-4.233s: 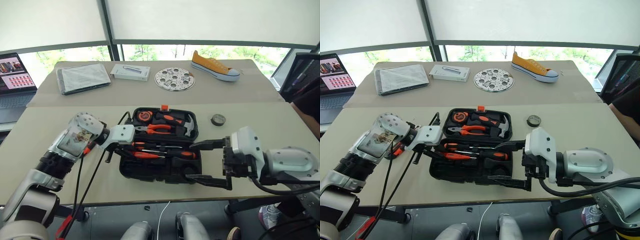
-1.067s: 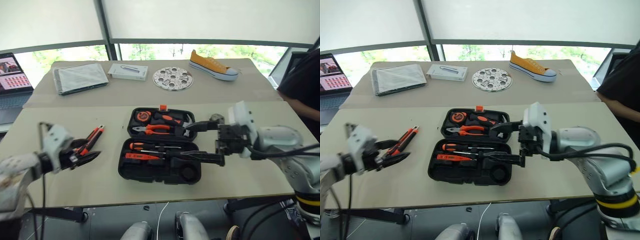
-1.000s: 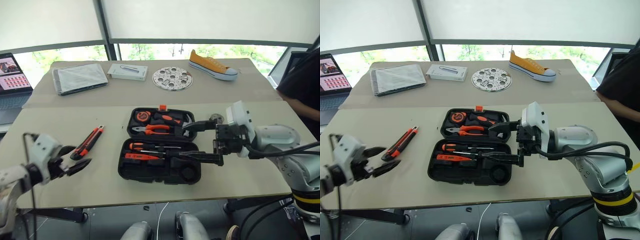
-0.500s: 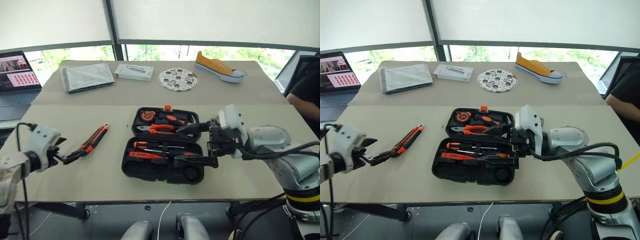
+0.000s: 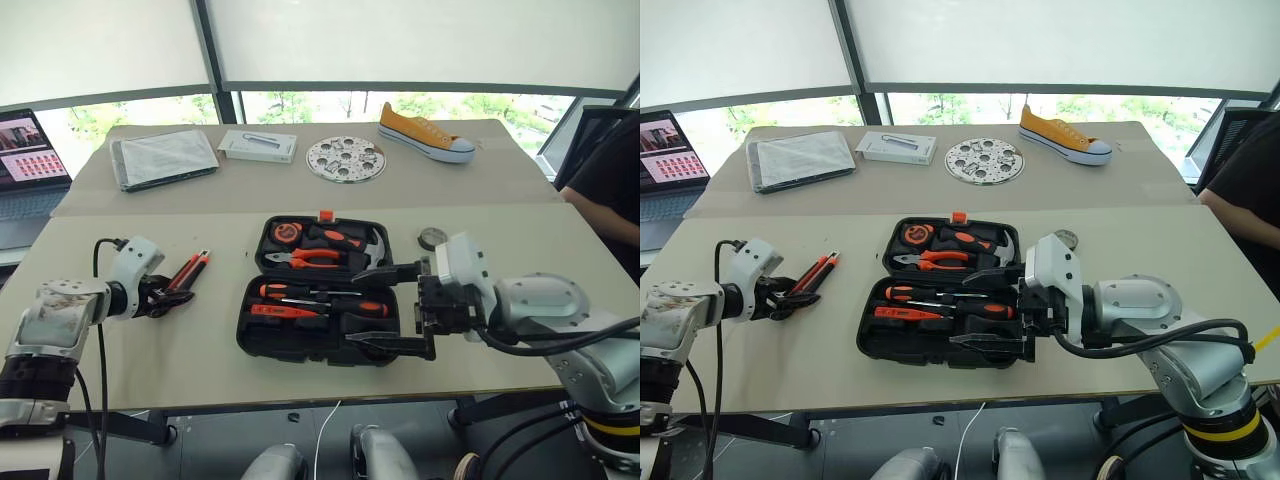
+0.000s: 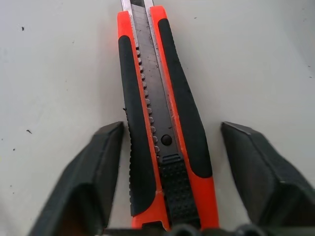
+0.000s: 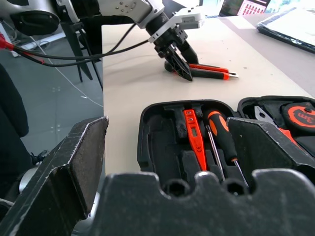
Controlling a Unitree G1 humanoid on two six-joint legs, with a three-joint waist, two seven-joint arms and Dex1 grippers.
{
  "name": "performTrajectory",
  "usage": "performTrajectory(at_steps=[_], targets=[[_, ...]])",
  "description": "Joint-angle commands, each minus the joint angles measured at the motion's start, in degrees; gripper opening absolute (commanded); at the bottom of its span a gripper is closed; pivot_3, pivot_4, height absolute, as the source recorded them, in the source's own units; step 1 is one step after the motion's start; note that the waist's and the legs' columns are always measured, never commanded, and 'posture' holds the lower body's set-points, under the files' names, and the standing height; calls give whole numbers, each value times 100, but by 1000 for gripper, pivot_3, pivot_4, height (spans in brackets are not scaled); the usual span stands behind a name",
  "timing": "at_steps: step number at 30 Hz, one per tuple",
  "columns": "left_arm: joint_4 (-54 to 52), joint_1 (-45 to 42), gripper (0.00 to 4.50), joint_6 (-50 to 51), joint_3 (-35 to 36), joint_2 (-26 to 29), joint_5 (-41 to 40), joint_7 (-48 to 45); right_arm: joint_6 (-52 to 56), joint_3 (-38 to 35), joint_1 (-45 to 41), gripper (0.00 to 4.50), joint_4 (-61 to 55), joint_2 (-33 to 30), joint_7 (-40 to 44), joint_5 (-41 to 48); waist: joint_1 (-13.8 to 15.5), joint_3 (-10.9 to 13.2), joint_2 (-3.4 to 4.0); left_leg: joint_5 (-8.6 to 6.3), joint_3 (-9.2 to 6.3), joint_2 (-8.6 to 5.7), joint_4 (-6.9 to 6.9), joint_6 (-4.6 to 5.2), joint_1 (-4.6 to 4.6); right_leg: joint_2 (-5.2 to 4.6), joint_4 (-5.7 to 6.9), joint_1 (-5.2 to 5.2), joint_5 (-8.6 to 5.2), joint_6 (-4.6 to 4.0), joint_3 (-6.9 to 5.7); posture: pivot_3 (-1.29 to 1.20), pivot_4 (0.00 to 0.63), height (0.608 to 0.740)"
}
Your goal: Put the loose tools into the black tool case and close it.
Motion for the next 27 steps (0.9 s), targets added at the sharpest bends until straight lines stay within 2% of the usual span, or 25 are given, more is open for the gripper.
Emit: performTrajectory(at_steps=[1,4,9,13,19,27], targets=[[-236,40,1732,-345,379,19,-370,-379,38,-255,30,4500,-129,-95,-54,114,4,0,0,1,0,1,-1,2,-1,1,0,-2,0,-1,-1,0,150,737],[-935,-4,1703,-579,578,118,-927,-1113,190,-417,198,4500,-190,-271,19,351,19,1,-2,3,0,-1,8,4,-31,2,0,-31,3,-5,-7,0,150,737],[-2382,-62,1703,-244,97,575,-1569,-2334,38,-576,747,4500,-434,-614,220,233,23,1,-3,-5,-4,-11,36,17,-76,-6,-4,-61,4,-4,-37,0,150,737],[-2798,-145,1703,-932,-830,791,-1017,-2934,2,-673,1014,4500,-561,-656,193,239,-24,1,-1,-7,1,-9,45,15,-87,-10,-5,-68,5,-6,-35,0,150,737],[-2632,-754,1703,-1370,-1967,312,-350,-3215,-7,-735,1181,4500,-669,-561,-84,177,27,2,-3,-1,3,7,50,5,-88,-7,-4,-57,18,-23,-1,0,150,737],[-2056,-1293,1703,-1916,-2663,-211,284,-3455,-8,-812,1405,4500,-872,-459,-504,165,28,2,-4,-1,3,3,60,10,-93,-3,-4,-62,21,-19,-5,0,150,737]])
